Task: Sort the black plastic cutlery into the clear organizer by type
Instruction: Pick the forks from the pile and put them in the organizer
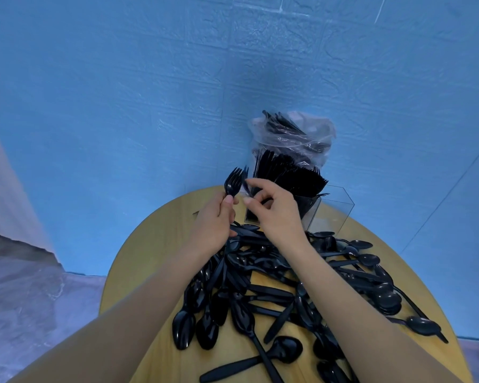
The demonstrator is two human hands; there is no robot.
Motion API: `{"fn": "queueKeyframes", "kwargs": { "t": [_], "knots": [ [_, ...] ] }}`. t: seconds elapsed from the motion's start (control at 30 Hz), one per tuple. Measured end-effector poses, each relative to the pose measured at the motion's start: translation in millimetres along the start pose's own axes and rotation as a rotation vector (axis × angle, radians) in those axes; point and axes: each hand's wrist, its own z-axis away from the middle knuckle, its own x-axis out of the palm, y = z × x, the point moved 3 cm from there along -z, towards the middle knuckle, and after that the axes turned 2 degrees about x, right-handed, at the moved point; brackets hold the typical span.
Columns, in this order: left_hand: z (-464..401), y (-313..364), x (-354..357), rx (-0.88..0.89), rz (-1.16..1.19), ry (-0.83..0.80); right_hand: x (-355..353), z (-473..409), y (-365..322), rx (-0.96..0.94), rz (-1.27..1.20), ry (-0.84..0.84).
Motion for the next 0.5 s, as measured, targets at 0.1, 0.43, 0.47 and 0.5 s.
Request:
{"fn": "queueKeyframes", "kwargs": {
  "t": [0.1, 0.43, 0.47, 0.5],
  "knots": [
    [2, 2, 2, -0.019, 0.021, -0.004, 14, 3, 2, 0.039, -0.06, 0.002],
    [3, -7, -20, -0.127, 0.05, 0.006, 49, 0, -6, 0.013, -0.103, -0.092],
    [2, -10, -22, -0.152, 0.069, 0.0, 52, -2, -7, 0.013, -0.101, -0.131],
    [1, -13, -26, -0.173, 0.076, -0.004, 55, -4, -7, 0.014, -0.112, -0.17]
  ]
}}
